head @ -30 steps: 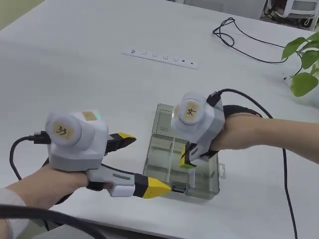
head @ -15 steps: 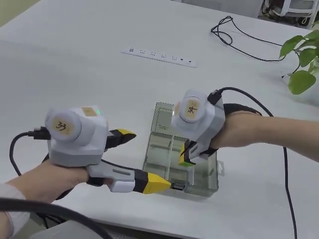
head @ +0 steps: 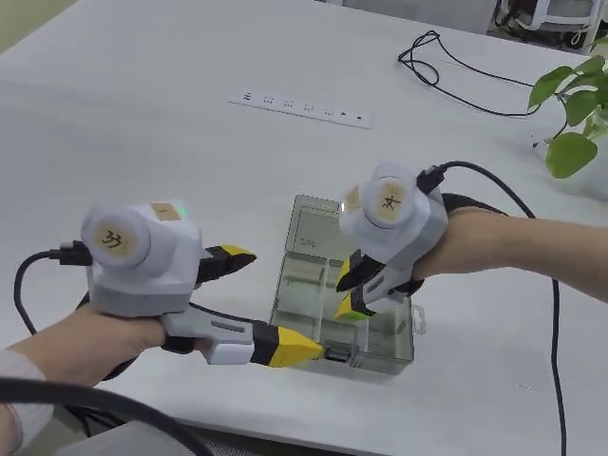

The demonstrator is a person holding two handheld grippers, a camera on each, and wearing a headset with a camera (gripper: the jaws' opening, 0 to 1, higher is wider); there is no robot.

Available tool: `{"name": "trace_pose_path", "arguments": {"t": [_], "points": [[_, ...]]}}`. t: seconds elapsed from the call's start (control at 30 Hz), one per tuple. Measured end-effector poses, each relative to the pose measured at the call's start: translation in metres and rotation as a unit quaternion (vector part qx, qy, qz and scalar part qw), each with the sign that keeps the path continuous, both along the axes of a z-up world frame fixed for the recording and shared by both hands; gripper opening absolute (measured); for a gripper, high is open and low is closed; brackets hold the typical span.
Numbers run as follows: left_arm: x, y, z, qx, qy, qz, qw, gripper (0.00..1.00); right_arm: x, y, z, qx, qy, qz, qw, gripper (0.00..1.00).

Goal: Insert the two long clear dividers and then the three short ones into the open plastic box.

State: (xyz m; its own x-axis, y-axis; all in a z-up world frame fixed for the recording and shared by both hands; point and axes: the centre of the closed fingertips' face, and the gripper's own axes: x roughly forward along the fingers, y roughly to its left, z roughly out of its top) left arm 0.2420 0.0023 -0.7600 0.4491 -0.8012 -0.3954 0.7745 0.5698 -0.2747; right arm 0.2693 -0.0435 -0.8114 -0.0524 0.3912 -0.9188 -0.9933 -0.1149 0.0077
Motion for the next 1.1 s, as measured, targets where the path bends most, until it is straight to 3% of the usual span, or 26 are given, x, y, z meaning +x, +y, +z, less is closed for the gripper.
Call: {"name": "trace_pose_path", "arguments": {"t": [0.13,0.27,0.47,0.8,1.1], "points": [[-0.001,0.000,-0.001,0.001,0.000,-0.001,1.0000,0.91,-0.002,-0.001,0.004,0.021,0.004,0.006,0.9998,0.38],[-0.003,0.001,-0.002,0.002,0.002,0.000,1.0000,0.92,-0.002,0.000,0.010,0.054,0.008,-0.012,0.9984,0.57],[-0.006,0.002,-0.003,0.006,0.003,0.000,1.0000,0.92,-0.006,-0.003,0.012,0.081,0.011,-0.014,0.9966,0.80],[-0.007,0.003,0.000,0.013,0.002,-0.001,0.9999,0.92,-0.005,-0.011,0.012,0.106,0.005,-0.046,0.9932,0.99],[-0.005,0.003,0.001,0.019,0.001,-0.003,0.9998,0.94,0.004,-0.029,0.015,0.131,-0.004,-0.084,0.9878,1.00]]}}
